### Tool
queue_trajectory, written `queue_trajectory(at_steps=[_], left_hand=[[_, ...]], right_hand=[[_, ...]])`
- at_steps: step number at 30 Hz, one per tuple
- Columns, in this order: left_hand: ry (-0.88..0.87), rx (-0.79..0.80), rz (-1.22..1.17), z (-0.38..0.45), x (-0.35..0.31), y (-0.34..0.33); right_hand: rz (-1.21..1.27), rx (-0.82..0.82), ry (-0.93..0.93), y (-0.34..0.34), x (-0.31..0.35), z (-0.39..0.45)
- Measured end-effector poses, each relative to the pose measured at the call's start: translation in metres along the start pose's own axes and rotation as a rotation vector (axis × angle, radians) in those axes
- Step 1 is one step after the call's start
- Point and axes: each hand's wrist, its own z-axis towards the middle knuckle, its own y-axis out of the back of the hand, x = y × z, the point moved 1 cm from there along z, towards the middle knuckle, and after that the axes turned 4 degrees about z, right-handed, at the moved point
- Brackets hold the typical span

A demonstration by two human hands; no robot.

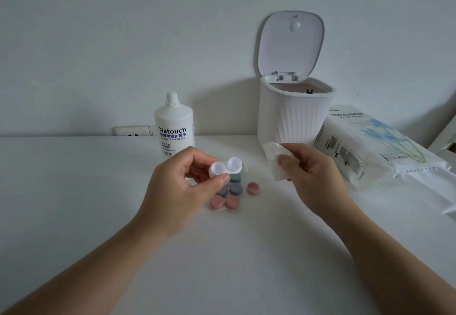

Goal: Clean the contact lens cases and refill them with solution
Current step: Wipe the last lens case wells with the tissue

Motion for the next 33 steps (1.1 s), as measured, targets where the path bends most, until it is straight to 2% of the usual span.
queue_trajectory(at_steps=[9,15,18,21,23,26,28,33], left_hand=[[0.113,-0.002,-0.041,0.002,-0.001,0.005],[0.134,0.026,-0.064,0.003,-0.002,0.007],[0.157,0.038,-0.085,0.004,-0.002,0.007],[0.175,0.075,-0.130,0.006,-0.002,0.007],[0.194,0.098,-0.162,0.007,-0.002,0.007],[0.221,0.110,-0.182,0.007,-0.002,0.007],[0.229,0.116,-0.185,0.007,-0.003,0.007],[0.209,0.124,-0.177,0.007,-0.002,0.006]], right_hand=[[-0.310,0.026,-0.111,0.005,-0.029,0.011],[-0.489,-0.018,-0.093,0.008,-0.029,0.011],[-0.576,-0.099,0.030,0.011,-0.018,0.010],[-0.546,-0.180,0.281,0.012,0.002,0.007],[-0.391,-0.057,0.337,0.009,0.017,0.006],[-0.030,0.390,0.077,-0.002,0.035,0.008],[0.091,0.564,-0.017,-0.011,0.041,0.008],[0.223,0.593,-0.014,-0.028,0.040,0.011]])
